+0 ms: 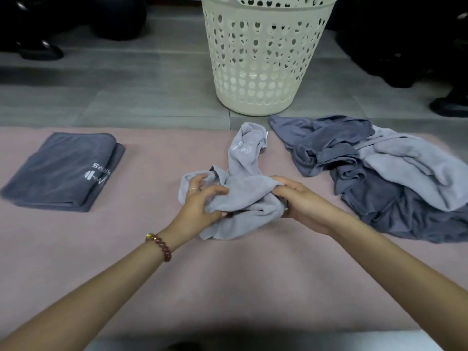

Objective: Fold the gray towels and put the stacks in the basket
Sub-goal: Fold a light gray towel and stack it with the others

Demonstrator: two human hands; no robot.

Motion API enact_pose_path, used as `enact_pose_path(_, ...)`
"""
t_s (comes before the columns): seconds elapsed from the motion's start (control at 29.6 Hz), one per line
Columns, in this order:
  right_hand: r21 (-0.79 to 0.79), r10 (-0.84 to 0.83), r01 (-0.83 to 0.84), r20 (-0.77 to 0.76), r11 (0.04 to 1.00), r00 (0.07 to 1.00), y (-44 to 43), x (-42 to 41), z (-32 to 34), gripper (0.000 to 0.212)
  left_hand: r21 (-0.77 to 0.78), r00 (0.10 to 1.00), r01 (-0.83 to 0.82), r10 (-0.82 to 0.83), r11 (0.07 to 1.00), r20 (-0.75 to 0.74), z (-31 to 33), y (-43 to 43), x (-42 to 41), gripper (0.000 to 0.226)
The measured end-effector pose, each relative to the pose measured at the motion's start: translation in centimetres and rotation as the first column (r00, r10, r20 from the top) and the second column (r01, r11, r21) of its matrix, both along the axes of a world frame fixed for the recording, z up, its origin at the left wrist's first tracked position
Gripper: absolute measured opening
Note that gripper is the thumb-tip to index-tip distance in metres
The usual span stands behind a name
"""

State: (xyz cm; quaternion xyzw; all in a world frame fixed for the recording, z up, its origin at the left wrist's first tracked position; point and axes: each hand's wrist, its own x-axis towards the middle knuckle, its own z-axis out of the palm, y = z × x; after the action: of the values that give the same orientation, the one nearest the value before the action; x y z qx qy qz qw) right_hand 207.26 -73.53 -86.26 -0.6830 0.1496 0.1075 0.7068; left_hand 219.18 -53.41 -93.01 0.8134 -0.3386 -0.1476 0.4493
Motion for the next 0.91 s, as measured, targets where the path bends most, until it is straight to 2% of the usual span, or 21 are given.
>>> enact_pose_path(0.03,-0.005,-0.003,0.003,-0.003,1.000,1.000,0.0,0.1,0.0,0.025,-0.046,1.000,-0.006,0.007,0.999,0.030,-0.1,-0.3,0.1,0.025)
enact_pose_path(0.07,-0.022,-0.013,0.013,0.004,1.000,1.000,-0.1,0.2,0.0,0.022,-0.092,0.998,-0.021,0.026,0.996,0.055,0.2,-0.5,0.0,0.020)
enact_pose_path(0.1,-0.053,-0.032,0.034,0.022,0.998,0.999,-0.3,0.3,0.1,0.020,-0.147,0.997,-0.046,0.055,0.988,0.058,0.5,-0.6,0.1,0.025)
enact_pose_path(0.14,-0.121,-0.043,0.049,0.050,0.991,0.998,-0.7,0.4,0.2,0.020,-0.182,0.993,-0.096,0.108,0.979,0.054,1.0,-0.6,0.3,0.025)
enact_pose_path(0.17,-0.293,-0.008,0.027,0.067,0.956,0.998,-1.4,0.4,0.1,0.027,-0.235,0.984,-0.154,0.171,0.960,0.051,1.6,-0.5,0.7,0.020)
enact_pose_path(0.2,-0.556,0.069,-0.043,0.027,0.830,0.997,-2.0,0.6,0.0,0.036,-0.280,0.970,-0.215,0.238,0.936,0.050,2.2,-0.4,1.2,0.016)
enact_pose_path(0.24,-0.815,0.137,-0.146,-0.083,0.561,0.987,-2.6,0.7,-0.2,0.039,-0.322,0.954,-0.262,0.294,0.910,0.054,2.9,-0.1,1.8,0.014)
enact_pose_path(0.27,-0.935,0.155,-0.224,-0.187,0.275,0.970,-3.0,0.8,-0.4,0.034,-0.351,0.937,-0.300,0.343,0.887,0.066,3.7,0.1,2.4,0.014)
enact_pose_path(0.3,-0.960,0.146,-0.251,-0.232,0.127,0.962,-3.5,0.9,-1.0,0.025,-0.373,0.918,-0.333,0.388,0.866,0.080,4.5,0.4,2.9,0.015)
enact_pose_path(0.34,-0.959,0.141,-0.256,-0.239,0.121,0.961,-4.0,1.1,-1.7,0.020,-0.396,0.900,-0.363,0.427,0.844,0.085,5.3,0.6,3.4,0.019)
enact_pose_path(0.44,-0.836,0.167,-0.234,-0.172,0.496,0.971,-5.4,1.0,-3.3,0.030,-0.441,0.865,-0.429,0.500,0.789,0.052,6.2,1.4,4.8,0.028)
enact_pose_path(0.51,-0.723,0.178,-0.255,-0.183,0.642,0.967,-6.2,0.6,-4.3,0.037,-0.451,0.841,-0.471,0.541,0.758,0.031,6.1,1.8,5.1,0.027)
enact_pose_path(0.57,-0.556,0.170,-0.260,-0.209,0.790,0.963,-6.2,-0.1,-5.3,0.018,-0.464,0.820,-0.508,0.573,0.725,-0.003,5.8,2.2,5.1,0.029)
enact_pose_path(0.61,-0.453,0.128,-0.205,-0.195,0.868,0.973,-6.2,-0.4,-5.8,0.005,-0.462,0.816,-0.516,0.578,0.722,-0.007,5.5,2.3,5.0,0.027)
enact_pose_path(0.64,-0.346,0.048,-0.105,-0.169,0.933,0.984,-6.3,-0.6,-6.3,0.005,-0.448,0.817,-0.517,0.576,0.729,-0.006,5.1,2.5,5.0,0.023)
enact_pose_path(0.71,-0.105,-0.169,0.156,-0.120,0.982,0.978,-6.2,-1.0,-6.9,0.009,-0.411,0.825,-0.520,0.565,0.748,-0.015,4.1,2.7,5.1,0.018)
enact_pose_path(0.78,0.062,-0.362,0.367,-0.080,0.928,0.929,-6.4,-1.0,-6.6,0.010,-0.382,0.822,-0.533,0.569,0.755,-0.023,3.0,3.0,5.2,0.018)
enact_pose_path(0.85,0.056,-0.414,0.416,-0.032,0.908,0.910,-7.0,-1.1,-5.8,0.017,-0.367,0.809,-0.558,0.586,0.744,-0.044,2.2,3.3,5.3,0.023)
enact_pose_path(0.91,-0.056,-0.348,0.348,-0.001,0.936,0.937,-7.7,-1.1,-5.2,0.019,-0.358,0.797,-0.578,0.601,0.733,-0.056,1.6,3.6,5.6,0.028)
